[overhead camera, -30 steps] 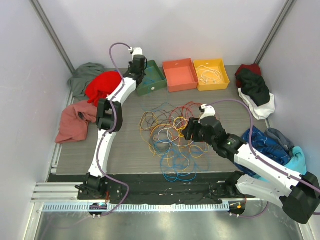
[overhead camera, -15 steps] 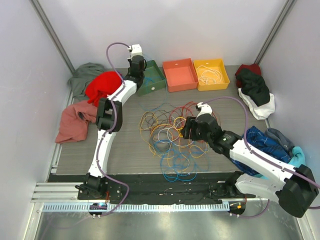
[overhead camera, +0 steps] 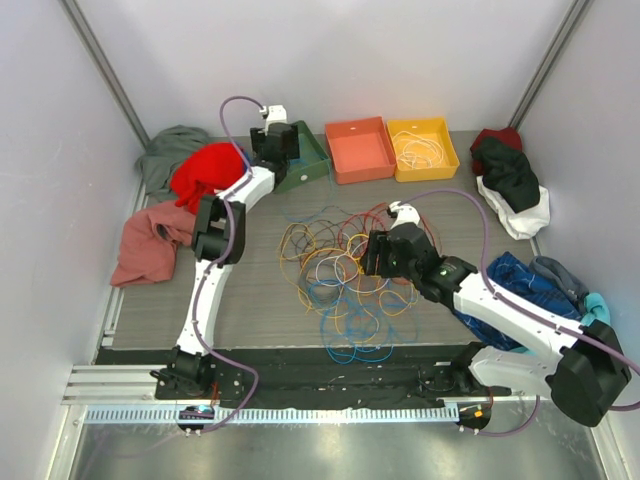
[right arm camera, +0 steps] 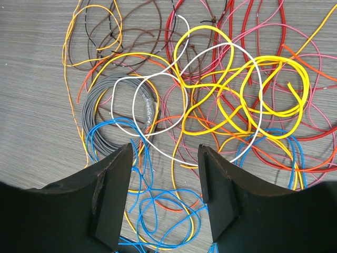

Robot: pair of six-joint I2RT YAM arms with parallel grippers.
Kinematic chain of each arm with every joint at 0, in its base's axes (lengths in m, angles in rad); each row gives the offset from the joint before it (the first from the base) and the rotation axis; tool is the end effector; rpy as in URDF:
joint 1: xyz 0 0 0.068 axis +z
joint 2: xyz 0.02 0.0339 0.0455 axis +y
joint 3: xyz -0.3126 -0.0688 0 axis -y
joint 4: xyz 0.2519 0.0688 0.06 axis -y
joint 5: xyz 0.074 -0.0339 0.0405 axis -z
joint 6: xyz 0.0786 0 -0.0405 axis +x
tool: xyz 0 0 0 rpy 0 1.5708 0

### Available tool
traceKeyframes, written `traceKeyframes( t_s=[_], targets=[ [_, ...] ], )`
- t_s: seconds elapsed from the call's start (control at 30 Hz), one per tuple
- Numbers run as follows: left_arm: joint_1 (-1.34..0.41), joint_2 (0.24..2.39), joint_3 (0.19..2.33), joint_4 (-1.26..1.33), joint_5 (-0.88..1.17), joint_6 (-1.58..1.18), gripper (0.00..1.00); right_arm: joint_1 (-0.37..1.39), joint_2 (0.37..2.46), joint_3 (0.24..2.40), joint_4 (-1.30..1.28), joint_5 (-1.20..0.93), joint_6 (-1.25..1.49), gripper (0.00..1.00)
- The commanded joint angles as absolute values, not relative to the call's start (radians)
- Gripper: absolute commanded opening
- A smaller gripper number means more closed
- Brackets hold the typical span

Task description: Untangle the cables

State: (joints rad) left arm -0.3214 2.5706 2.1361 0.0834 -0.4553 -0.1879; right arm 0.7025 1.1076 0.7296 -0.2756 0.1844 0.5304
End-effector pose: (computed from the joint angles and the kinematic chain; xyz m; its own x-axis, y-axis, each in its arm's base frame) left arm 0.6490 -0.1797 0.1811 -0.3004 -0.0768 -0.9507 -0.1671 0.9856 -0.0268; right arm 0.2052 0.1548 0.2640 -0.6654 0.0882 -0.7412 -0.2173 0.9271 0.3054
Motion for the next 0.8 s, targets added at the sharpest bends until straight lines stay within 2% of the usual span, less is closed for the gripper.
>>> traceKeyframes(
  t_s=[0.0,0.03,0.07,0.3,0.47,0.6,0.63,0.77],
  targets=[
    [-0.33,2.399,2.14,0.071,-0.498,-0.175,0.92,0.696,1.048,0.758,-0.241,0.198,0.537,0.6],
    [-0.33,2.381,2.141,0.069,-0.505,-0.166,0.93,0.696,1.036,0.753,-0.242,0.202,0.543,0.6],
    [-0.331,2.364,2.131,0.069,-0.512,-0.16,1.0,0.698,1.029,0.75,-0.242,0.201,0.546,0.6],
    [-0.362,2.145,1.993,0.083,-0.525,-0.136,1.0,0.698,1.016,0.746,-0.239,0.192,0.563,0.6],
    [-0.42,1.961,1.766,0.029,-0.375,-0.219,1.0,0.698,0.993,0.739,-0.233,0.21,0.555,0.6],
    [-0.497,1.913,1.577,0.04,-0.255,-0.349,1.0,0.696,0.96,0.749,-0.236,0.232,0.526,0.6],
    [-0.506,1.916,1.525,0.06,-0.183,-0.373,0.97,0.698,0.956,0.752,-0.239,0.238,0.523,0.6],
    [-0.577,1.968,1.467,0.124,-0.16,-0.434,0.91,0.695,0.92,0.776,-0.273,0.265,0.514,0.6]
  ],
)
